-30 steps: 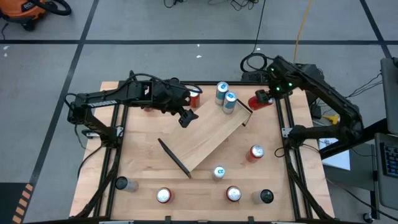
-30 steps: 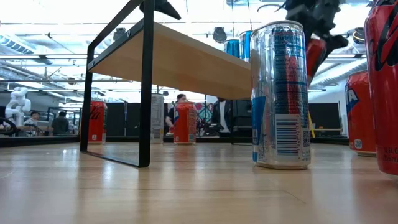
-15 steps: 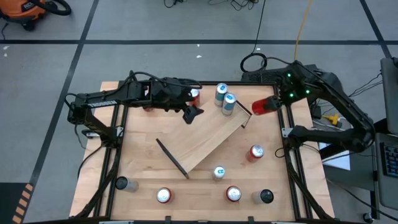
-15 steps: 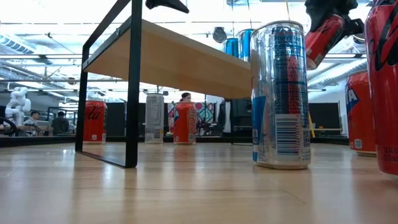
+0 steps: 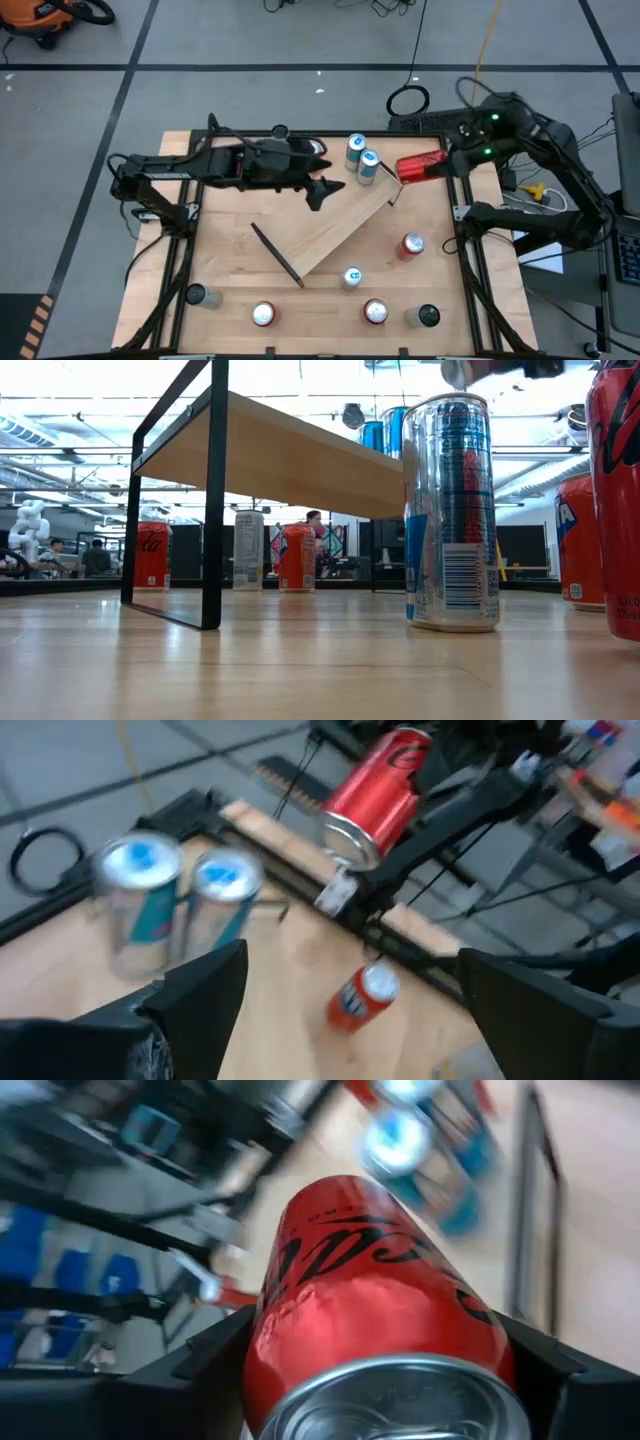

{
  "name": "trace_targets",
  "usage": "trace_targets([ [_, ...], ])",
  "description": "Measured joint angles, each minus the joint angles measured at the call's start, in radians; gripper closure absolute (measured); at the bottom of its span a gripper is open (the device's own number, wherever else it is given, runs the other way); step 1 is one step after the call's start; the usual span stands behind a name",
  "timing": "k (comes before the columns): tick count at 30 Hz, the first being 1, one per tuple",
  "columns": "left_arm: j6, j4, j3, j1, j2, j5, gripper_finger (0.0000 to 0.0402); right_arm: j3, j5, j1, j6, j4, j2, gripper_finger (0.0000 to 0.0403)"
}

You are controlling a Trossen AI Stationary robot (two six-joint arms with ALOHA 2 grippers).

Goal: Place canned beverage on shelf
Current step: Put the top right red soda can on the shelf

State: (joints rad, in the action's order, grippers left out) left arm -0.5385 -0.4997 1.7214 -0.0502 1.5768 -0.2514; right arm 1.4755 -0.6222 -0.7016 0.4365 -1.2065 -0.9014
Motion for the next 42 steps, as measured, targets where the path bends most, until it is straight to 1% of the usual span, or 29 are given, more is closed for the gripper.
trace_targets([
  [5, 0.036, 0.123, 0.0, -0.041, 0.049, -0.029, 0.0039, 0.039, -0.017, 0.056, -0.009, 0.1, 0.005, 0.0124],
  [11, 0.095, 0.258, -0.001, -0.072, 0.087, -0.085, 0.0039, 0.053, -0.017, 0.139, -0.122, 0.188, 0.005, 0.0124],
  [22, 0.137, 0.357, -0.001, -0.075, 0.09, -0.099, 0.0039, 0.053, -0.008, 0.272, -0.36, 0.376, -0.05, 0.0124],
  [28, 0.137, 0.364, -0.001, -0.073, 0.09, -0.085, 0.0039, 0.053, -0.006, 0.316, -0.482, 0.434, -0.095, 0.0124],
  [33, 0.136, 0.365, -0.001, -0.066, 0.09, -0.032, 0.0039, 0.053, -0.004, 0.339, -0.519, 0.46, -0.136, 0.0124],
  [40, 0.134, 0.365, -0.001, -0.047, 0.09, -0.011, 0.0039, 0.053, -0.003, 0.374, -0.622, 0.498, -0.181, 0.0124],
  [42, 0.133, 0.366, -0.001, -0.039, 0.09, 0.021, 0.0039, 0.053, -0.002, 0.384, -0.648, 0.514, -0.192, 0.0124],
])
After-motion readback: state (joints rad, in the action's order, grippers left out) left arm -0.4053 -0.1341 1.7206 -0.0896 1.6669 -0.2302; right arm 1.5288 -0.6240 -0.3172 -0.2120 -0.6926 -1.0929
